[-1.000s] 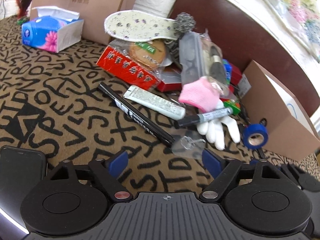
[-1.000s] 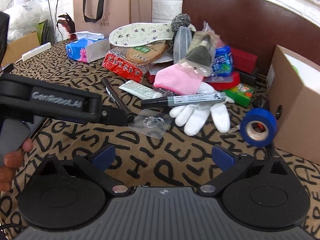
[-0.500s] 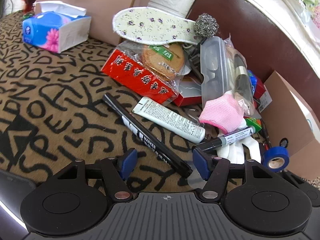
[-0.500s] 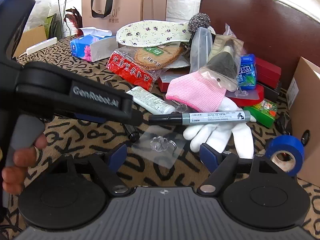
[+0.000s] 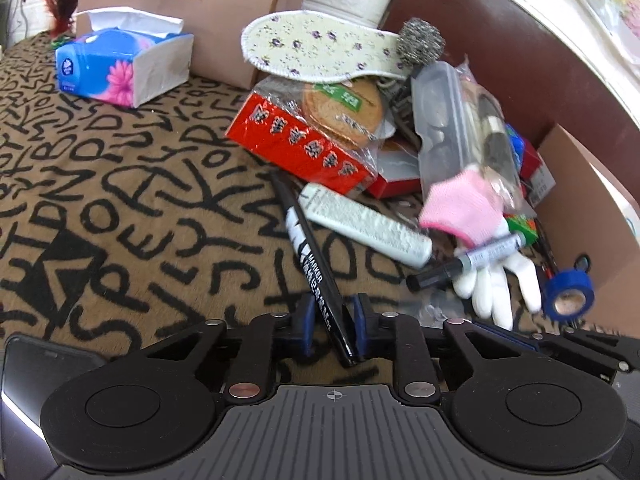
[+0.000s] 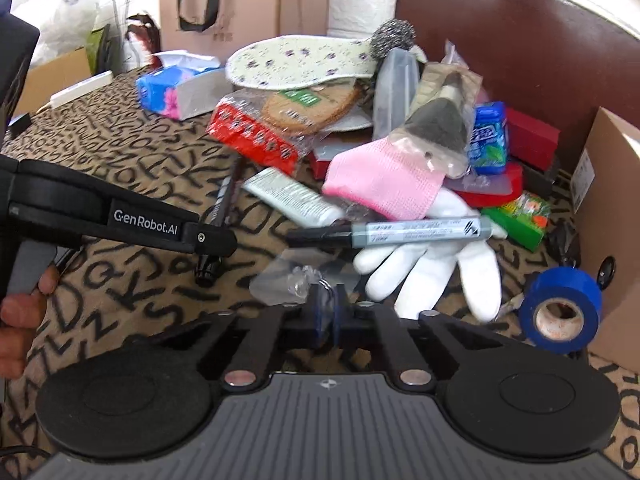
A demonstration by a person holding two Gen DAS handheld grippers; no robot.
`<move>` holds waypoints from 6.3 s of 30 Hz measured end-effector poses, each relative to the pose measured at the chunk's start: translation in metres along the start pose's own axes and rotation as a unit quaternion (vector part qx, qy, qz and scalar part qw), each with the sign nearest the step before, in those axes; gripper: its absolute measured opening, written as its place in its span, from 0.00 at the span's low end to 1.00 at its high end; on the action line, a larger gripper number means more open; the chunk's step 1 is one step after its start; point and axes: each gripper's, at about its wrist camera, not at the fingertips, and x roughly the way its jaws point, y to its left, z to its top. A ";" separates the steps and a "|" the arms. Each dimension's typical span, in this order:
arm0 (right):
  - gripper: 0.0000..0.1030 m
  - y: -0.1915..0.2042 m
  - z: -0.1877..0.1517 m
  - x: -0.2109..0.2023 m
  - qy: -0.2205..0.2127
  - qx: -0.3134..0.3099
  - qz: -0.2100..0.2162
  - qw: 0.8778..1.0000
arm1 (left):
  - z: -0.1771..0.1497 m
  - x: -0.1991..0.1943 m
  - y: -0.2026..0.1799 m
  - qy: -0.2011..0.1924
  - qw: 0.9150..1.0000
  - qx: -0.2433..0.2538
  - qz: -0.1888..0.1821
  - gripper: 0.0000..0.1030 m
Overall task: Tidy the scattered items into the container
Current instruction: 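Grasp the black marker with the left tool while the right tool grasps the clear hook packet, then lift the black marker and clear hook packet and carry both over the box, then lower the marker and hook packet into the box and open both tools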
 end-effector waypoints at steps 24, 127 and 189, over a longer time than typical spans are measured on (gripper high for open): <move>0.18 0.011 -0.026 -0.056 -0.001 0.015 0.015 1.000 | -0.047 -0.048 -0.003 0.028 0.998 0.050 -0.025 0.45; 0.03 -0.160 0.012 -0.188 -0.167 0.106 -0.188 0.962 | 0.025 -0.053 -0.282 -0.111 0.956 0.264 -0.063 0.09; 1.00 -0.264 0.001 -0.114 -0.085 0.143 -0.269 0.949 | 0.039 0.067 -0.374 -0.091 0.949 0.291 -0.078 1.00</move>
